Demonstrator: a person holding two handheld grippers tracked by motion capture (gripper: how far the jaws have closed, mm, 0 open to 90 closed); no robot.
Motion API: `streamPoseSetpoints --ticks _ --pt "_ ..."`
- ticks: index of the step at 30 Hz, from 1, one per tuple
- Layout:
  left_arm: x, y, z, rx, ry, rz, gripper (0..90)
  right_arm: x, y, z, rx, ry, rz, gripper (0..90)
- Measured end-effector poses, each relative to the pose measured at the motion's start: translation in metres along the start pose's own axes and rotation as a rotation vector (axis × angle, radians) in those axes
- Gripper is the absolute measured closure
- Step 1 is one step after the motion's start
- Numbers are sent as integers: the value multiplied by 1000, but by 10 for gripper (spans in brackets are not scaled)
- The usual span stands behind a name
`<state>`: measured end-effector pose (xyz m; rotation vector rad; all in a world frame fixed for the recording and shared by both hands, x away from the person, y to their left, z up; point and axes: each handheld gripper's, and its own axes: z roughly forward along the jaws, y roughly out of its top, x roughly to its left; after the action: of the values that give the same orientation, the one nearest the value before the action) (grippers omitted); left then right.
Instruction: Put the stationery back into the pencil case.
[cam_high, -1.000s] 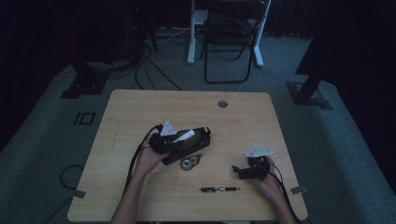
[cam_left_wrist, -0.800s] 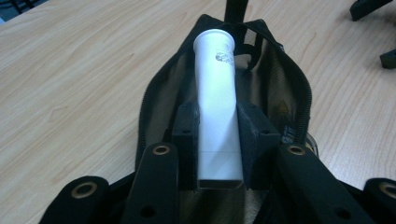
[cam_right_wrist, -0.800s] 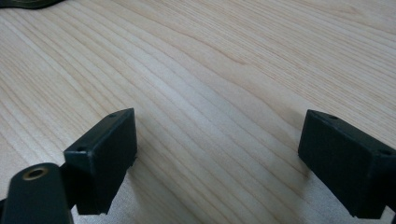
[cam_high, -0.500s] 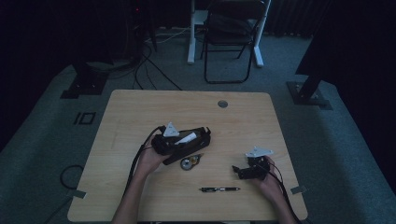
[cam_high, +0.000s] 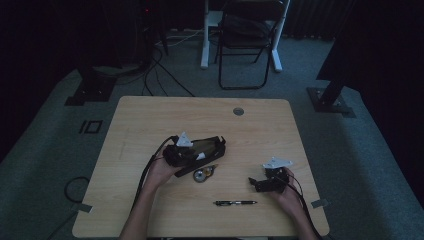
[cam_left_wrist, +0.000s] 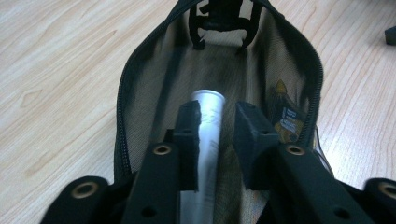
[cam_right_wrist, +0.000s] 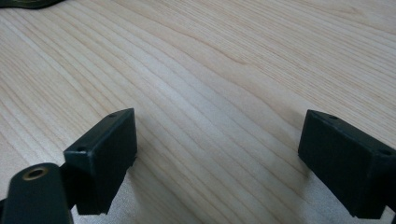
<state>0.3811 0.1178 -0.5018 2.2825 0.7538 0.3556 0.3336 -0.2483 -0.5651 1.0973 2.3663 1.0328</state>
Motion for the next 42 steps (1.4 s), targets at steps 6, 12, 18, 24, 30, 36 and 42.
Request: streamPoseSetpoints --ticks 6,12,18,24,30,36,42 --pt "-3 1 -4 -23 -3 7 631 0 0 0 0 0 1 116" --pt "-6 3 -9 -42 4 23 621 0 0 0 0 0 1 116" --pt "-9 5 -14 -69 16 26 615 0 0 0 -1 0 2 116" --pt "-11 6 -18 -87 20 28 615 0 0 0 0 0 1 116" --pt "-14 8 -24 -109 19 28 615 0 0 0 0 0 0 116" --pt "-19 11 -27 -122 15 29 614 0 0 0 0 0 0 116" --pt "-26 14 -31 -136 3 35 613 0 0 0 0 0 0 116"
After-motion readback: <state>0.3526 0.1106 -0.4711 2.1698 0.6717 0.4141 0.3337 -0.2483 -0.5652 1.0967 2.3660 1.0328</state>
